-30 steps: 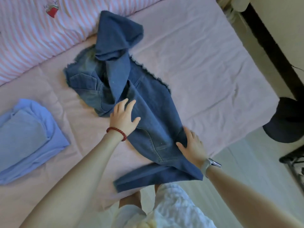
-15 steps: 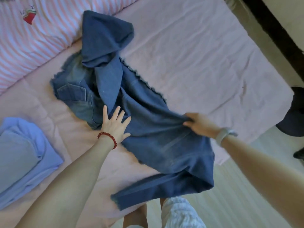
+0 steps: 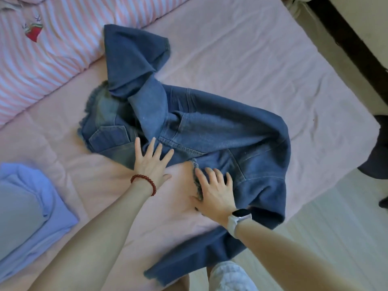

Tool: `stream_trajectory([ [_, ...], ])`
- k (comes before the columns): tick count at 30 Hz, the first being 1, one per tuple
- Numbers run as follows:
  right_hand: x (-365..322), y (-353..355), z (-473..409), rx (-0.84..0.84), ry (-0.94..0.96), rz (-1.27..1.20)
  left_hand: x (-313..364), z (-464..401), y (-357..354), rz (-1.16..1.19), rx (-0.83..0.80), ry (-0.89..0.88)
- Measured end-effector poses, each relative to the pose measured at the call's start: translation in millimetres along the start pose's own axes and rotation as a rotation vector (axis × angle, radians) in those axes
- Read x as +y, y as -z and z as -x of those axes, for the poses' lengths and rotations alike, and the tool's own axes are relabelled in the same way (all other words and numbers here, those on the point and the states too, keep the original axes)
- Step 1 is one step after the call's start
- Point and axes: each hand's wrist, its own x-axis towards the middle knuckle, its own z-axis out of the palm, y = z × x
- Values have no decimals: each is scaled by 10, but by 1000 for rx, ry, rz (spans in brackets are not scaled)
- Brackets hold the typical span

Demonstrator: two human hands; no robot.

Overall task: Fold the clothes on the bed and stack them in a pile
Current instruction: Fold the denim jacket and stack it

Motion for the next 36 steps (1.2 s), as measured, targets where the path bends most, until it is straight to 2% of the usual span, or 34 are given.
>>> stream_trajectory([
  [1, -11, -89, -57, -64, -102, -15, -2, -56, -18, -7, -8, 26],
  [3, 10, -217, -187, -53, -173, -2, -6, -152, -58, 36, 56, 40],
  [5, 41, -228, -239, -43, -177, 63, -39, -198, -51, 185, 173, 34],
  [7, 58, -184, -221, 42, -176, 106, -123, -188, -16, 318, 292, 38],
  [11, 188, 2, -106, 53, -143, -45, -347, 10, 193, 429, 508, 10],
  [15, 366, 344, 95, 169, -280, -331, -535, 361, 524, 677, 400, 12],
  [17, 391, 623, 233, 229, -279, -431, -641, 533, 748, 930, 426, 108],
  [19, 409, 889, 382, 268, -218, -501, -741, 747, 987, 1076, 484, 168],
  [22, 371, 1257, 708, 332, -132, -572, -872, 1117, 1299, 1040, 572, 110],
  [26, 177, 1594, 1338, 523, -75, -652, -947, 1774, 1576, 964, 752, 50],
  [32, -302, 1898, 2328, 883, 35, -690, -881, 3018, 1782, 1116, 1055, -37],
  [36, -536, 2102, 2922, 1029, 163, -591, -882, 3797, 1807, 1182, 1127, -36],
])
